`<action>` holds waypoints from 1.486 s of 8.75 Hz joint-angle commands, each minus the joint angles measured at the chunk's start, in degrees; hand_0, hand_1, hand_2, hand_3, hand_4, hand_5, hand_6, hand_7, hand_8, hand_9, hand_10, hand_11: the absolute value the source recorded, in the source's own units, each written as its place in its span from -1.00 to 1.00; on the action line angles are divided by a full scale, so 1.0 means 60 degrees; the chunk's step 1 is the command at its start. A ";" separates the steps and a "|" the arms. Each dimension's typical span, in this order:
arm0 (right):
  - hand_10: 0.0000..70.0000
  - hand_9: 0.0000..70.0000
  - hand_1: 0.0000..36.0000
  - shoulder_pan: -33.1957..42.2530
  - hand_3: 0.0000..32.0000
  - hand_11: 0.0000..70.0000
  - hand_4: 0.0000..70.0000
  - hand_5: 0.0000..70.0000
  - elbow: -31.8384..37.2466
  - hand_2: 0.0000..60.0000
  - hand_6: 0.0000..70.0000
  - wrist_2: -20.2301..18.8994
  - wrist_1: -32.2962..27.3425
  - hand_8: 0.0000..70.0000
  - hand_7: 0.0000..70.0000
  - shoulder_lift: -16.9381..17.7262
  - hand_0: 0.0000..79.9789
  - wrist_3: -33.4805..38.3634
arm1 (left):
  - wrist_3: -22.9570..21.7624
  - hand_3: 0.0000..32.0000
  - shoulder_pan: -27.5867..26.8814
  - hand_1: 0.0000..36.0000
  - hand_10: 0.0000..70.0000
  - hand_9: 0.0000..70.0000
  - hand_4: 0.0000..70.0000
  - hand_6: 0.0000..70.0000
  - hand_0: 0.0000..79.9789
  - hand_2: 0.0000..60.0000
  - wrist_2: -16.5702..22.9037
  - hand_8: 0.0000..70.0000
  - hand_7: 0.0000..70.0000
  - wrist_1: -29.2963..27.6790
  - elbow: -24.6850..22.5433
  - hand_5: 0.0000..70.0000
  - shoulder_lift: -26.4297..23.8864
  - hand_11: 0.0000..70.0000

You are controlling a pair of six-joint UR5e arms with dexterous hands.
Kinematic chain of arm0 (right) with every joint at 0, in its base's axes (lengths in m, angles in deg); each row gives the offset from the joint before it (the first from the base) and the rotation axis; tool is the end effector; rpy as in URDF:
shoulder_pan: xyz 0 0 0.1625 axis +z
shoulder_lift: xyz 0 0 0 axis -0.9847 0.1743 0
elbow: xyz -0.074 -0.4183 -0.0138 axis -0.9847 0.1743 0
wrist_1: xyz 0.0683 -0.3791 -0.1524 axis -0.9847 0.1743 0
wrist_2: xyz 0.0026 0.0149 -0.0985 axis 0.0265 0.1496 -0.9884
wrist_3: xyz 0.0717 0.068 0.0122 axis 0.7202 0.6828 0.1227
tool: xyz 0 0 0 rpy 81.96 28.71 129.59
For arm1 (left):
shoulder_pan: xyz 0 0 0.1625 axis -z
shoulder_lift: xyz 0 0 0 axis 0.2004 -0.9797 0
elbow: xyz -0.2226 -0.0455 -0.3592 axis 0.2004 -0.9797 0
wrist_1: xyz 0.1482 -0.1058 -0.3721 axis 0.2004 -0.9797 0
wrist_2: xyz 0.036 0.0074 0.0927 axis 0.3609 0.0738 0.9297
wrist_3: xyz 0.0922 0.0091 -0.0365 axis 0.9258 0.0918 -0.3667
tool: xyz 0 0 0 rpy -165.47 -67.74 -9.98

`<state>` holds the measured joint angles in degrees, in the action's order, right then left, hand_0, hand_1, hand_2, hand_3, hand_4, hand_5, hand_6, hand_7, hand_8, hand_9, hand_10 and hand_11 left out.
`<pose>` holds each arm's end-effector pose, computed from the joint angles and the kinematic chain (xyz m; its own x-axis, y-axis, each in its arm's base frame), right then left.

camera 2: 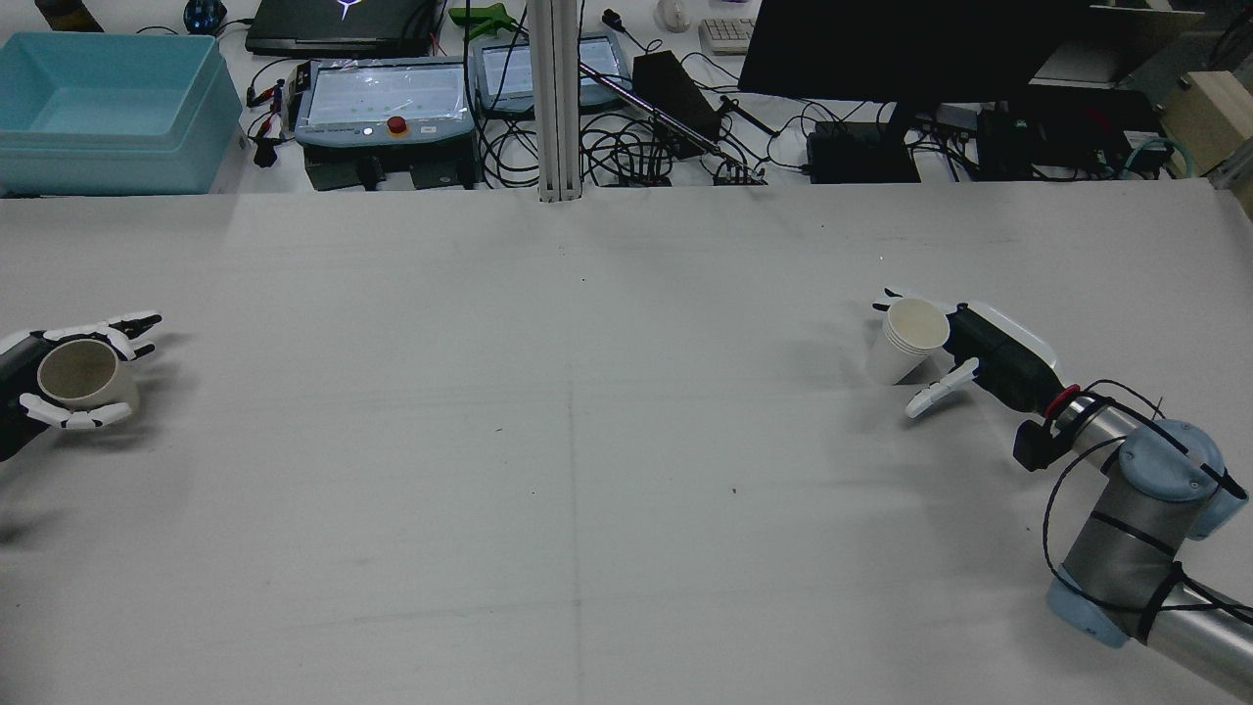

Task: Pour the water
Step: 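Reach the right hand toward the white paper cup farther out, then grasp the far paper cup with the right hand and lift it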

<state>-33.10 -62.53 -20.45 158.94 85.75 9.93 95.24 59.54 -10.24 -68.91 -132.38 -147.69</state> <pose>-0.2550 -0.5066 0.6756 -0.8407 0.3869 0.3790 -0.2920 0.2656 -0.9188 0.2160 -0.4792 0.7249 -0.8978 -0.4031 -0.1772 0.0853 0.2354 -0.9681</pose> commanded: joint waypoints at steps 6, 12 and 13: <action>0.42 1.00 -0.29 -0.0020 -1.00 1.00 1.00 1.00 -0.1407 -0.83 1.00 0.0735 0.1543 0.99 1.00 -0.0139 0.62 0.0093 | -0.0015 -1.00 -0.0012 1.00 -0.76 -0.72 1.00 -0.53 1.00 1.00 0.0029 -0.75 -0.49 0.0665 -0.0686 1.00 -0.0013 -0.56; 0.23 1.00 0.07 0.4594 -1.00 0.75 1.00 1.00 -0.3952 -0.05 1.00 -0.2502 0.5128 0.90 1.00 -0.1333 0.68 0.1250 | 0.1121 -1.00 -0.2362 1.00 -0.76 -0.73 1.00 -0.46 1.00 1.00 0.0147 -0.75 -0.48 0.5758 -0.2126 1.00 -0.4440 -0.56; 0.29 1.00 0.40 0.4626 -1.00 0.84 1.00 1.00 -0.4397 0.72 1.00 -0.2517 0.6401 0.94 1.00 -0.2819 0.79 0.0714 | 0.1519 -1.00 -0.2922 1.00 -0.76 -0.72 1.00 -0.45 1.00 1.00 0.0117 -0.73 -0.48 0.6100 -0.2067 1.00 -0.5148 -0.56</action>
<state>-9.44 -81.24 -32.79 183.66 80.90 17.03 99.13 50.72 -9.27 -40.16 -145.28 -166.98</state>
